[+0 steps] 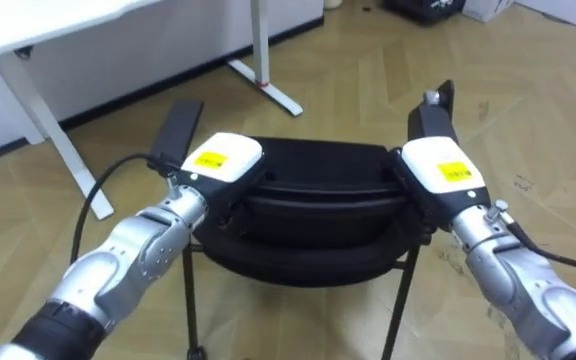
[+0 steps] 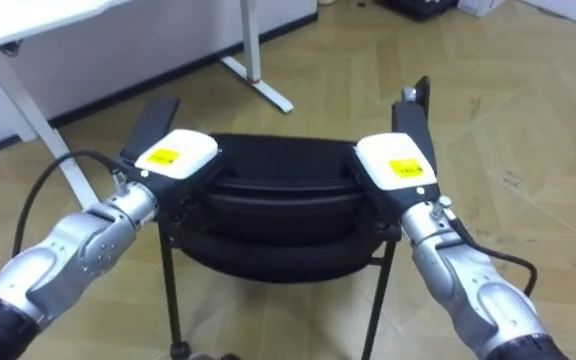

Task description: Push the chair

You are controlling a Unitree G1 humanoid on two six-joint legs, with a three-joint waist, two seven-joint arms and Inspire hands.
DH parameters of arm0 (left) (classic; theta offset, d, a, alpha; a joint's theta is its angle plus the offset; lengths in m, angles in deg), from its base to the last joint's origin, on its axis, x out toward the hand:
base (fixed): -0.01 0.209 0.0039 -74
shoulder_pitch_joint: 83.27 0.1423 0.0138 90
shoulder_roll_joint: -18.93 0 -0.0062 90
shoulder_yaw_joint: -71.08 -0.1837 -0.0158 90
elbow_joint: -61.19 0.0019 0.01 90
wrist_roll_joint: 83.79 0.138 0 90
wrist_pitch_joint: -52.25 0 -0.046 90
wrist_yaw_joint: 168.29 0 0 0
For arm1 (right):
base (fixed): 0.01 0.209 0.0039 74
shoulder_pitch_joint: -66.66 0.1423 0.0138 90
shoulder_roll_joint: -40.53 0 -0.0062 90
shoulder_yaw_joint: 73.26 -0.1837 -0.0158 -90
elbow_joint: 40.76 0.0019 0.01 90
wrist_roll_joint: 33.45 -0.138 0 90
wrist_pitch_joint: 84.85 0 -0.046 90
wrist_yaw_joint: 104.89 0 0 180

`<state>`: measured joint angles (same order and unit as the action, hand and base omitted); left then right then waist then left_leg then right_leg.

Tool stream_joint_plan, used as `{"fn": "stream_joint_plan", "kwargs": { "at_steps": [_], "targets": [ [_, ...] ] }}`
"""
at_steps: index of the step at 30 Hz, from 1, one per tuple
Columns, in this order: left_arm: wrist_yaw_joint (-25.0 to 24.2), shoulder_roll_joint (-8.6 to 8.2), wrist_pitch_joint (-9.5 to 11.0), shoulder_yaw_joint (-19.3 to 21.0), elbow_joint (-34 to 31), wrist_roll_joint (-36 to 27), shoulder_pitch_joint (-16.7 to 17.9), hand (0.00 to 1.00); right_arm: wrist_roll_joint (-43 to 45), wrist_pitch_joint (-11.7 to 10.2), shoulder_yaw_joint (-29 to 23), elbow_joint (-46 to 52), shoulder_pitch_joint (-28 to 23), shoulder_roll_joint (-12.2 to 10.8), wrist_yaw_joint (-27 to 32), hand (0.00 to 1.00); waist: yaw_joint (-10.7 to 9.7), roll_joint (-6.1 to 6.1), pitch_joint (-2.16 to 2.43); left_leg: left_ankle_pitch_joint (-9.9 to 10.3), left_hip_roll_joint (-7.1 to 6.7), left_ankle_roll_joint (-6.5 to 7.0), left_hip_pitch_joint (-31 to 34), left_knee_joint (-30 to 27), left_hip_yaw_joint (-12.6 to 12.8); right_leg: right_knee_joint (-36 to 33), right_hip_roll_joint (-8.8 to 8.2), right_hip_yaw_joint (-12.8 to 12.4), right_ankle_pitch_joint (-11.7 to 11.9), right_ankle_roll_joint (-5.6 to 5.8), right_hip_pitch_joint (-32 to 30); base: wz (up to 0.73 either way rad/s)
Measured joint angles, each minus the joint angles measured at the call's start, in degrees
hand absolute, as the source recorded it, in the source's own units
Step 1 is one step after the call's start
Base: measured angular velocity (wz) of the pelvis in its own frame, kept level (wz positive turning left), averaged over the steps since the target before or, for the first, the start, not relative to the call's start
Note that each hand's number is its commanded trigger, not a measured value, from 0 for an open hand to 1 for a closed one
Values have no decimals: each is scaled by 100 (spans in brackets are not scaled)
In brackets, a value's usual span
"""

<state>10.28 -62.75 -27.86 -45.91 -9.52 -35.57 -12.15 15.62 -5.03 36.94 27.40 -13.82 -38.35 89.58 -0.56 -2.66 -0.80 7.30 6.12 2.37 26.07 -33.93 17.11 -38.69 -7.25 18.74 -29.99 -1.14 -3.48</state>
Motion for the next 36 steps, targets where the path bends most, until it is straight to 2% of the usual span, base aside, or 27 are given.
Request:
{"fn": "stream_joint_plan", "kwargs": {
  "at_steps": [1, 2, 3, 4, 5, 6, 8, 9, 10, 11, 12, 15, 16, 17, 18, 19, 20, 21, 22, 23, 24, 25, 27, 29, 30, 34, 36],
  "targets": [
    [0, 1, -2, -6, -13, 1, 0, 100, -20, 18, -1, 11, -13, -2, 20, 100, 32, -32, 4, 1, -9, 13, -60, -31, 89, -10, -65, -16, -11, 21, 52, -35],
    [9, 11, 0, -7, -43, 14, -7, 100, -81, 33, -1, 5, -24, -21, 78, 100, 67, -89, 44, 128, -94, 216, -172, -133, 188, -125, -199, -114, -54, 107, 55, -34],
    [16, 33, 4, -4, -55, 10, -39, 100, -132, 39, 7, -3, 1, -24, 109, 100, 88, -135, 48, 205, -181, 328, -202, -201, 197, -253, -291, -164, -111, 199, 32, -43],
    [78, 58, 1, 12, -65, -2, -104, 100, -202, 122, 100, -23, 136, -19, 162, 100, 141, -179, -3, 398, -297, 517, -226, -400, 178, -724, -423, -193, -147, 232, -73, -37],
    [96, 72, -11, 45, -17, -2, -191, 100, -214, 221, 161, -47, 258, -39, 177, 100, 132, -153, -32, 612, -298, 593, -215, -613, 155, -1311, -548, -187, 44, 291, -280, -26],
    [94, 72, -11, 41, 16, -3, -248, 100, -205, 246, 163, -74, 299, -65, 186, 100, 126, -138, -43, 706, -299, 617, -215, -691, 143, -1559, -611, -208, 194, 321, -389, -8],
    [210, 68, 32, 32, 188, -2, -362, 100, -159, 268, 161, -247, 418, -197, 253, 100, 89, -117, -69, 960, -295, 666, -320, -790, 125, -2416, -718, -472, 986, 368, -829, -3],
    [237, 55, 44, 29, 211, -1, -376, 100, -157, 268, 160, -290, 432, -222, 287, 100, 79, -90, -86, 1001, -292, 674, -343, -787, 106, -2582, -744, -490, 1163, 378, -941, -14],
    [291, 65, 54, 36, 234, -2, -420, 100, -159, 266, 162, -325, 479, -232, 354, 100, 100, -44, -115, 1074, -286, 683, -379, -788, 73, -2857, -769, -531, 1278, 417, -1209, -15],
    [375, 72, 48, 32, 277, -2, -448, 100, -136, 266, 172, -364, 549, -261, 404, 100, 94, 26, -160, 1129, -285, 686, -424, -788, 11, -2985, -750, -550, 1234, 407, -1516, -14],
    [395, 77, 45, 23, 301, -5, -467, 100, -129, 273, 190, -394, 570, -266, 438, 100, 72, 48, -175, 1159, -287, 682, -454, -788, -4, -3006, -751, -550, 1204, 411, -1672, 0],
    [487, 82, 55, -34, 417, -36, -546, 100, -128, 278, 241, -428, 587, -255, 569, 100, 19, 103, -194, 1311, -284, 653, -547, -808, -88, -2459, -712, -570, 1181, 413, -2309, 17],
    [523, 95, 53, -82, 455, -36, -589, 100, -117, 278, 267, -455, 586, -253, 659, 100, -58, 145, -209, 1360, -269, 621, -568, -832, -200, -1864, -612, -570, 1196, 413, -2409, 35],
    [595, 121, 55, -128, 482, -36, -587, 100, -126, 278, 301, -471, 559, -251, 739, 100, -88, 175, -195, 1404, -245, 586, -592, -833, -283, -1141, -456, -630, 1279, 385, -2465, 39],
    [617, 122, 57, -138, 483, -36, -582, 100, -127, 277, 313, -464, 543, -252, 773, 100, -108, 177, -191, 1425, -240, 558, -613, -837, -324, -807, -413, -646, 1366, 382, -2467, 30],
    [646, 149, 66, -145, 490, -36, -571, 100, -129, 275, 344, -470, 529, -260, 817, 100, -127, 179, -190, 1474, -220, 492, -682, -840, -353, -201, -303, -706, 1577, 357, -2446, 14],
    [681, 140, 80, -148, 547, -37, -564, 100, -132, 270, 373, -505, 529, -264, 818, 100, -111, 146, -167, 1532, -213, 398, -775, -846, -368, 166, -206, -736, 1778, 307, -2419, 8],
    [704, 124, 94, -154, 618, -35, -561, 100, -131, 262, 382, -536, 530, -263, 816, 100, -109, 154, -168, 1568, -206, 365, -816, -853, -376, 288, -171, -735, 1870, 290, -2402, 9],
    [749, 90, 107, -163, 694, -34, -561, 100, -120, 241, 400, -576, 558, -268, 814, 100, -111, 160, -152, 1652, -202, 293, -890, -887, -445, 395, -143, -686, 2045, 183, -2328, 26],
    [760, 51, 106, -160, 711, -33, -569, 100, -96, 215, 393, -627, 597, -270, 809, 100, -166, 162, -112, 1715, -190, 216, -914, -927, -550, 360, -167, -581, 2116, 110, -2272, 26],
    [769, 47, 103, -138, 715, -24, -571, 100, -81, 206, 393, -652, 642, -273, 799, 100, -177, 152, -113, 1746, -177, 170, -940, -932, -573, 323, -168, -551, 2114, 92, -2261, 20],
    [830, 57, 103, -111, 738, -23, -570, 100, -35, 184, 391, -675, 728, -272, 776, 100, -178, 131, -113, 1797, -165, 75, -981, -932, -627, 239, -163, -508, 2084, 29, -2249, 11],
    [945, 58, 109, -67, 777, -37, -580, 100, 9, 146, 376, -693, 823, -268, 777, 100, -198, 125, -131, 1837, -118, -12, -1049, -932, -665, 82, -139, -472, 2032, -96, -2199, 11],
    [1018, 28, 122, -42, 887, -62, -627, 100, 44, 149, 401, -776, 959, -304, 734, 100, -106, 85, -170, 1951, 23, -217, -1204, -953, -704, -173, -28, -429, 1724, -249, -2123, 2],
    [1058, 34, 121, -45, 922, -78, -653, 100, 72, 161, 406, -819, 1024, -341, 735, 100, -105, 68, -179, 2016, 100, -321, -1255, -1025, -714, -333, 0, -380, 1515, -285, -2084, 9],
    [1186, -40, 124, -145, 1199, -115, -885, 100, 70, 155, 426, -1018, 1177, -332, 783, 100, -138, 89, -182, 2027, 424, -430, -1174, -1628, -691, -689, 20, -99, 1024, -449, -1903, 30],
    [1246, -104, 121, -144, 1288, -120, -910, 100, 101, 157, 417, -1060, 1222, -330, 778, 100, -189, 86, -195, 2000, 493, -479, -1166, -1749, -743, -792, -23, 46, 876, -536, -1795, 37]
  ]
}}
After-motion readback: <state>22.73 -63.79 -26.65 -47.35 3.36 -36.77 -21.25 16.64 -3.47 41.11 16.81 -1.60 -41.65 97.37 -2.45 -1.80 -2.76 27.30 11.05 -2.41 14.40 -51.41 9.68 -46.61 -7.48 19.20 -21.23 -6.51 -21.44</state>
